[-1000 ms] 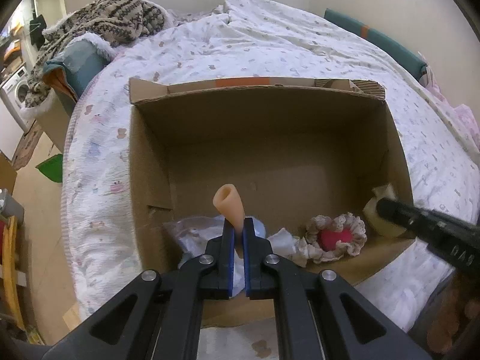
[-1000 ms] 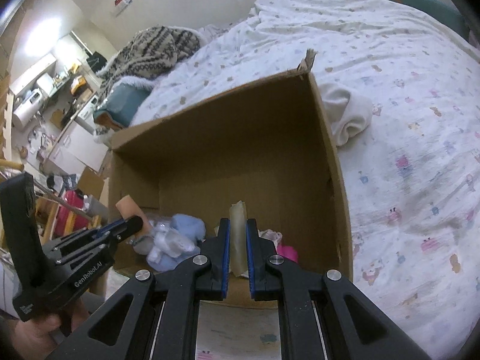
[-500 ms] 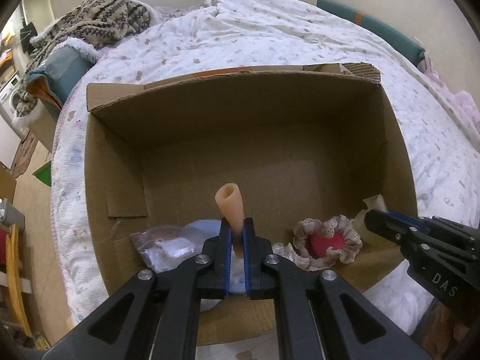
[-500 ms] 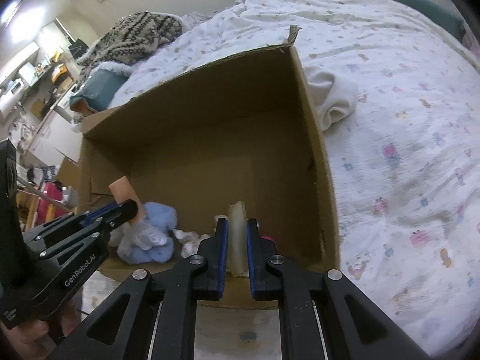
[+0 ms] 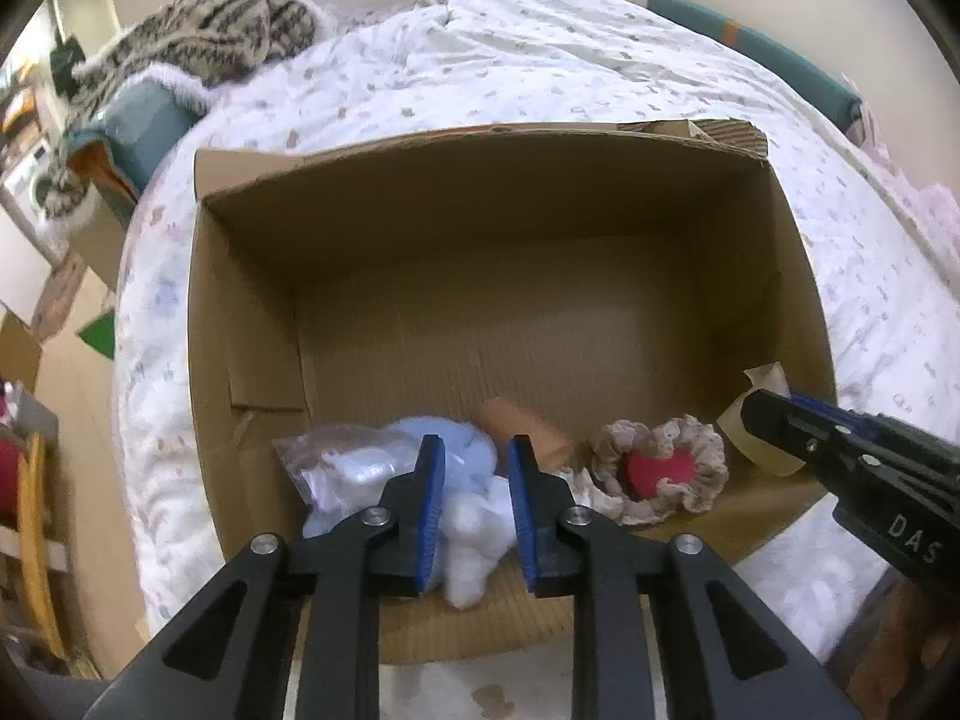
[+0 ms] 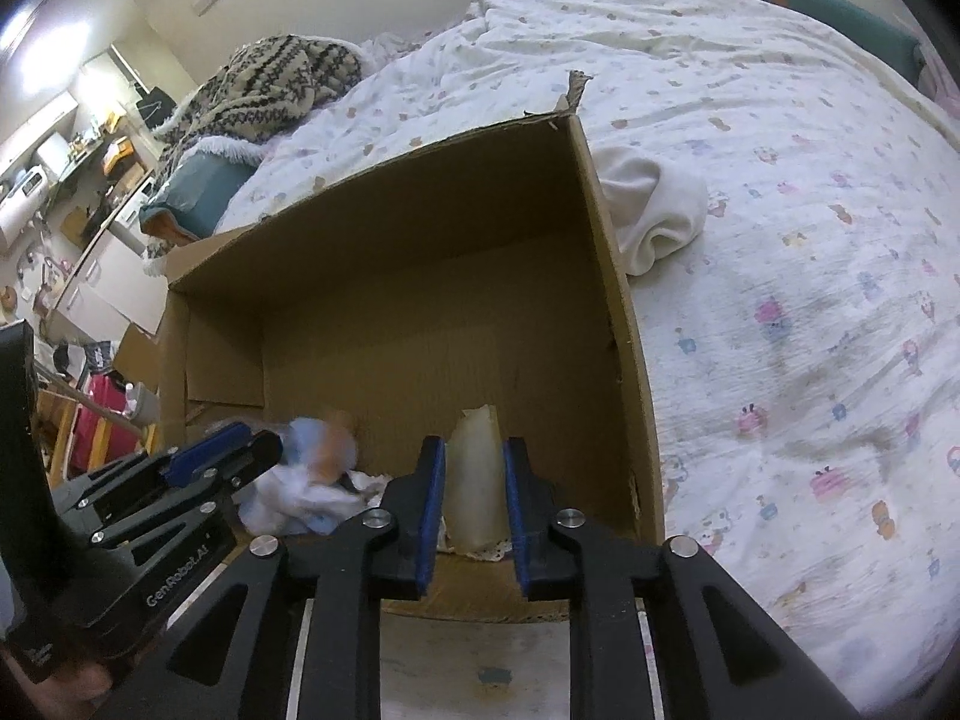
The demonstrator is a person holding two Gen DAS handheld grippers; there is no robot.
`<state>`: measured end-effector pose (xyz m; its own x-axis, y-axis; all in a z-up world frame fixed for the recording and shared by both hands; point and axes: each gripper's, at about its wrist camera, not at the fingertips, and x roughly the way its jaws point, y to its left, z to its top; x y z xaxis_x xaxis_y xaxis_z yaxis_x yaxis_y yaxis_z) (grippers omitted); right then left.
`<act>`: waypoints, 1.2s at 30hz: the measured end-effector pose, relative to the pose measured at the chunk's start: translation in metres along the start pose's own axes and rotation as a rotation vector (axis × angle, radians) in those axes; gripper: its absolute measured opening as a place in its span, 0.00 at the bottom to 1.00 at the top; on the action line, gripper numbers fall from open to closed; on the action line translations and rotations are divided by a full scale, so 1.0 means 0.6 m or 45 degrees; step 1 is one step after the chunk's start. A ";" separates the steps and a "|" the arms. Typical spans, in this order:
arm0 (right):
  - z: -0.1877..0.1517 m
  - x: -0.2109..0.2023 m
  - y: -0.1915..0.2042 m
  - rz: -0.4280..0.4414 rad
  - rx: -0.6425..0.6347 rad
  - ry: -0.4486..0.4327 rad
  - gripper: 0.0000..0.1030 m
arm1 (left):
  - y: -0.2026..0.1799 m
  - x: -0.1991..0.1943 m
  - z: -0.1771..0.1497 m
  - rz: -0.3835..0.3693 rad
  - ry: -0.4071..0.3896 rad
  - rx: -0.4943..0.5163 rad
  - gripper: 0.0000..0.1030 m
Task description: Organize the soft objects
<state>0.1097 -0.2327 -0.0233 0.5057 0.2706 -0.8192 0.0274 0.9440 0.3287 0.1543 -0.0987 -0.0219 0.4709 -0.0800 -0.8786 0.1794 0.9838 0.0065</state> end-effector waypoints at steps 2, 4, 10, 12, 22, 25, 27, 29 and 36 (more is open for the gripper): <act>-0.001 -0.003 0.001 -0.016 -0.002 -0.009 0.24 | 0.005 -0.005 0.001 0.020 -0.009 -0.008 0.26; -0.002 -0.009 0.003 -0.021 -0.017 -0.025 0.26 | 0.009 -0.012 0.002 0.044 -0.023 -0.019 0.43; -0.007 -0.034 0.006 -0.023 -0.025 -0.091 0.64 | 0.027 -0.039 -0.002 0.059 -0.074 -0.060 0.65; -0.009 -0.051 0.006 -0.006 -0.020 -0.142 0.68 | 0.032 -0.049 -0.004 0.080 -0.097 -0.064 0.65; -0.027 -0.120 0.023 -0.038 -0.038 -0.264 0.91 | 0.072 -0.140 -0.046 0.135 -0.242 -0.122 0.65; -0.038 -0.137 0.028 -0.039 -0.025 -0.296 0.97 | 0.090 -0.163 -0.062 0.130 -0.269 -0.138 0.74; -0.046 -0.146 0.033 -0.047 -0.031 -0.311 1.00 | 0.096 -0.177 -0.072 0.130 -0.289 -0.146 0.83; -0.055 -0.153 0.039 -0.059 -0.044 -0.324 1.00 | 0.104 -0.191 -0.087 0.127 -0.313 -0.158 0.91; -0.088 -0.173 0.059 -0.105 -0.089 -0.380 1.00 | 0.122 -0.224 -0.132 0.110 -0.377 -0.207 0.99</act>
<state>0.0127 -0.2171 0.0484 0.7352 0.1347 -0.6643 0.0250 0.9740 0.2252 0.0357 -0.0029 0.0589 0.7129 -0.0150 -0.7011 -0.0007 0.9998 -0.0220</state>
